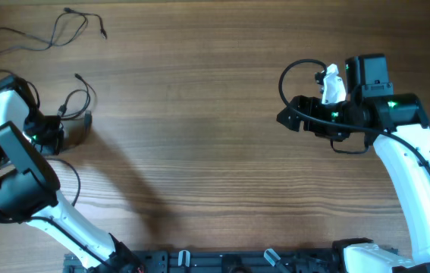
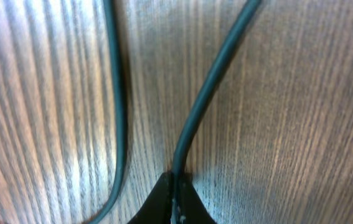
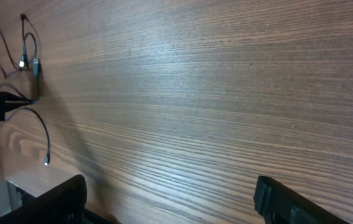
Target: Untangle cables
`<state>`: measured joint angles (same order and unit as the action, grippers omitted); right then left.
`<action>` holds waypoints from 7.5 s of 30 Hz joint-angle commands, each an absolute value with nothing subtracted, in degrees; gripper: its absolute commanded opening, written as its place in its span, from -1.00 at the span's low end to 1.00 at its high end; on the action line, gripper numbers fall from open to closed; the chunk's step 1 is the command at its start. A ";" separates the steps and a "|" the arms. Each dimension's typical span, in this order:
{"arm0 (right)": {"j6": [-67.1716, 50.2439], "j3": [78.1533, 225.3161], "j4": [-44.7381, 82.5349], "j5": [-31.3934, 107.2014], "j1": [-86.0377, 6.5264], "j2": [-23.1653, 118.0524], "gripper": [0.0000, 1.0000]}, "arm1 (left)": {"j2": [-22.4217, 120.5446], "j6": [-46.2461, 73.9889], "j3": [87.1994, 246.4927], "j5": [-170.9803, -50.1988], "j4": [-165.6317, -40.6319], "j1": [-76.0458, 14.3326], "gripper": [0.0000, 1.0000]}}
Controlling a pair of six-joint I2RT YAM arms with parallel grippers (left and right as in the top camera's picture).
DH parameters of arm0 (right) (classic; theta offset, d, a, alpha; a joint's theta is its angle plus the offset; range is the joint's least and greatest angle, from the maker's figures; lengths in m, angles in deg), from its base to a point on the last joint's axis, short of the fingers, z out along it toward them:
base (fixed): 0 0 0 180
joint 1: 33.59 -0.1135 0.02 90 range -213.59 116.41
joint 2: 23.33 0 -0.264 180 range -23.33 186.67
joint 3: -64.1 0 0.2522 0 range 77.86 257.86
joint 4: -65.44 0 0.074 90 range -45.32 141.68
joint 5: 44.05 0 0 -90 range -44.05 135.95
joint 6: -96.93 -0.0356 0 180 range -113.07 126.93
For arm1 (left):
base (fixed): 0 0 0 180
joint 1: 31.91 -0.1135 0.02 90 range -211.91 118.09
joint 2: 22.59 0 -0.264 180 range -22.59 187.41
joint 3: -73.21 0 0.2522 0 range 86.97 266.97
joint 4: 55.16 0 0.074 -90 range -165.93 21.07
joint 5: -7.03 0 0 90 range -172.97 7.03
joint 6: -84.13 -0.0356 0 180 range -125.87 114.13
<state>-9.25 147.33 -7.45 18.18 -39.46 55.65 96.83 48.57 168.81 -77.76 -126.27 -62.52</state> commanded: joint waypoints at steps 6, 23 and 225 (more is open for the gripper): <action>-8.03 147.48 -7.56 18.96 -39.64 55.98 0.76 | 99.34 34.84 173.45 -88.01 -130.55 -66.21 -0.92; -8.05 147.48 -7.54 18.94 -39.64 55.98 0.76 | 99.34 39.59 173.45 -82.50 -133.50 -72.26 -0.33; -18.28 144.55 -21.46 41.04 -39.64 1.16 0.99 | 14.60 6.98 163.90 -106.07 -146.33 -35.76 1.00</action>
<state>-16.07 145.14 -22.01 38.51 -39.46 1.66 14.60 8.11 164.05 -106.76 -146.53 -36.11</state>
